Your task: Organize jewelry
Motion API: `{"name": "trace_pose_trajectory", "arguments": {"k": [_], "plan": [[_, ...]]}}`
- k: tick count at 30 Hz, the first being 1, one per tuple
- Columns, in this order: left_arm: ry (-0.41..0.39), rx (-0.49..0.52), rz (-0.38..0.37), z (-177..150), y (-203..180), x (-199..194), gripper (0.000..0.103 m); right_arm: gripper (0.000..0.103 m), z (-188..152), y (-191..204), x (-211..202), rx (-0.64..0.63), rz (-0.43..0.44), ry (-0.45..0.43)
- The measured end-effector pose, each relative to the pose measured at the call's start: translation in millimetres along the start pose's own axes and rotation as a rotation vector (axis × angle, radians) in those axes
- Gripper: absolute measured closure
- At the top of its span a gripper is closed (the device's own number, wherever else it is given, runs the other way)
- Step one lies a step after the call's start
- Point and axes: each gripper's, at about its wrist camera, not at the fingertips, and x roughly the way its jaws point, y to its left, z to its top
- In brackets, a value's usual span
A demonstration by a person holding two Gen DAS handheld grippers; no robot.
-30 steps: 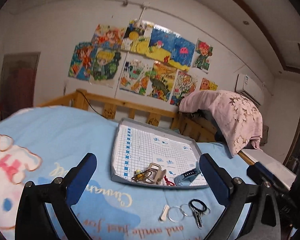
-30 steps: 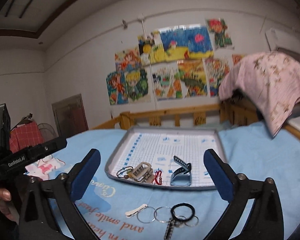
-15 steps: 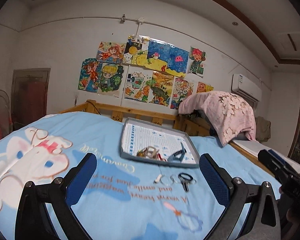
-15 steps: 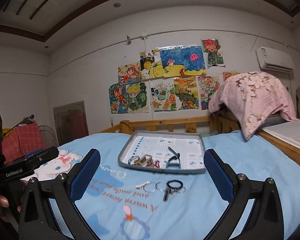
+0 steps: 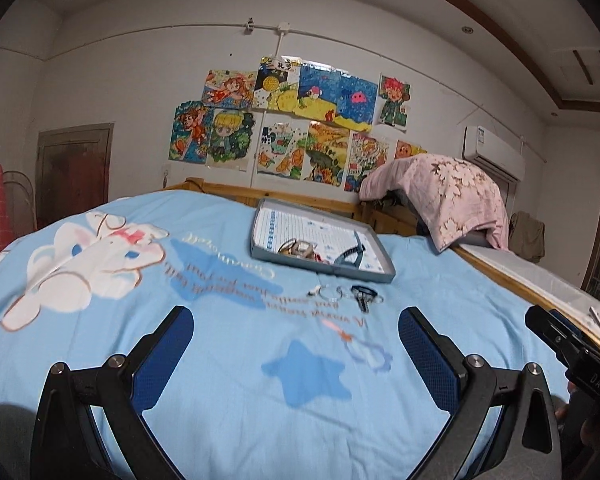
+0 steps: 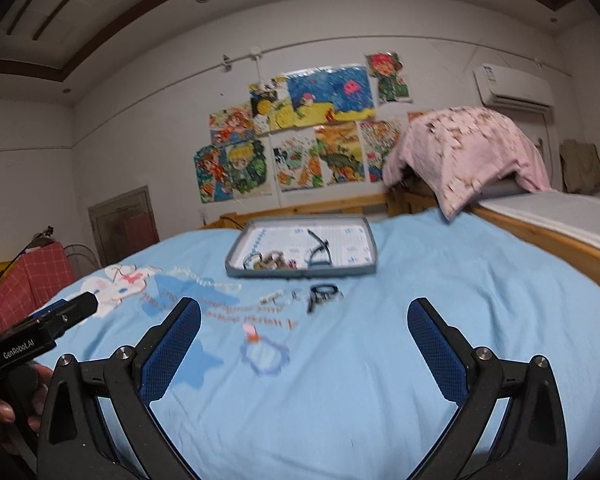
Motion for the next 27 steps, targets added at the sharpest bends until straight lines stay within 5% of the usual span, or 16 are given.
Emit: {"name": "trace_pose_trajectory", "arguments": {"k": [12,27], "plan": [[0.055,0.013,0.026,-15,-2,-7,0.000,0.001,-12,-11,-12,0.027,-0.007,0.033],[0.023,-0.014,0.003,45,-10,63,0.000,0.001,50,-1,49,-0.026,0.013,-0.059]]}}
